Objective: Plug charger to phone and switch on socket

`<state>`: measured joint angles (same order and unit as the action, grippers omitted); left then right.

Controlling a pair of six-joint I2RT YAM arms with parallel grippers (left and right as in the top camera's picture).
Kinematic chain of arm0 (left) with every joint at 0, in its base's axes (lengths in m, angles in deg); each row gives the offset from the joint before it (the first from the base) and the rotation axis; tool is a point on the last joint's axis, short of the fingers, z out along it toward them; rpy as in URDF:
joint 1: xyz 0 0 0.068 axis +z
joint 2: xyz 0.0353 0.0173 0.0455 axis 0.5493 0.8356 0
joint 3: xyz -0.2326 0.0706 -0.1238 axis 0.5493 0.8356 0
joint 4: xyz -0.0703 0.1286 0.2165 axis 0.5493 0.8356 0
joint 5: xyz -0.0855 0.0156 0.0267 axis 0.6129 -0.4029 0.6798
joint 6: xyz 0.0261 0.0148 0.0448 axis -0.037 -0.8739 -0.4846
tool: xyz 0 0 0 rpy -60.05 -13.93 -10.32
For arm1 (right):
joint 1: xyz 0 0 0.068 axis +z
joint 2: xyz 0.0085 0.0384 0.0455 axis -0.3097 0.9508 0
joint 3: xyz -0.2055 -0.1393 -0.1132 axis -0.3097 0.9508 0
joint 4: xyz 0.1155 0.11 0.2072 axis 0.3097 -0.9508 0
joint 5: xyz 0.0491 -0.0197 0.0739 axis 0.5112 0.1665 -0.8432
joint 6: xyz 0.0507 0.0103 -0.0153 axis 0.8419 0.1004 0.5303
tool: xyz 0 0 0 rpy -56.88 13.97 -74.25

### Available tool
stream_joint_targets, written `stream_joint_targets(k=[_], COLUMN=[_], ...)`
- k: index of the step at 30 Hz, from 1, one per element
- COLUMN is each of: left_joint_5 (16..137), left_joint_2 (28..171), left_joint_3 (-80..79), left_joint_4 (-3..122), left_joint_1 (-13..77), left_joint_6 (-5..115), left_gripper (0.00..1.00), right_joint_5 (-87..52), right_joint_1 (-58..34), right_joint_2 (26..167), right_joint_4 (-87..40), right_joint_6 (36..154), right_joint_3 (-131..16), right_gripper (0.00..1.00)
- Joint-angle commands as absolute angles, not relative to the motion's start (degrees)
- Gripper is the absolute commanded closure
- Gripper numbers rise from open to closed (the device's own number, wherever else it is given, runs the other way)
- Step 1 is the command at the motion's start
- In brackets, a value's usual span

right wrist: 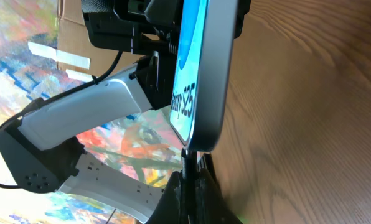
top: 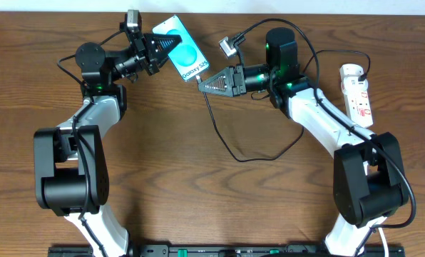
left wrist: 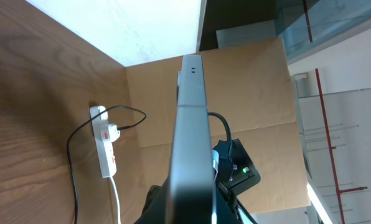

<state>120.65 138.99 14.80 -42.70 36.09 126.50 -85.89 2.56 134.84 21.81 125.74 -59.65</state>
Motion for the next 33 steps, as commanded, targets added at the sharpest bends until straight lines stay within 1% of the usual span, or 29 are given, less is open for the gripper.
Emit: stream_joint_targets(k=[1,33], left_joint_5=[121.68,121.46], left_joint_2=[139.10,139.10], left_joint_3=[14.19,14.19], left_joint_4=[-43.62,-43.60], left_joint_1=[35.50,35.50], left_joint_6=[125.67,124.86], left_gripper=[0.93,0.93], right_joint_5=[-85.76,-86.20], right_joint_1=[2.69,2.30], right_joint_2=[135.13,135.13], right_joint_4=[22.00,23.32], right_joint_6=[125.76,126.78], right_joint_3=[-60.28,-60.28], right_gripper=[0.99,0.99])
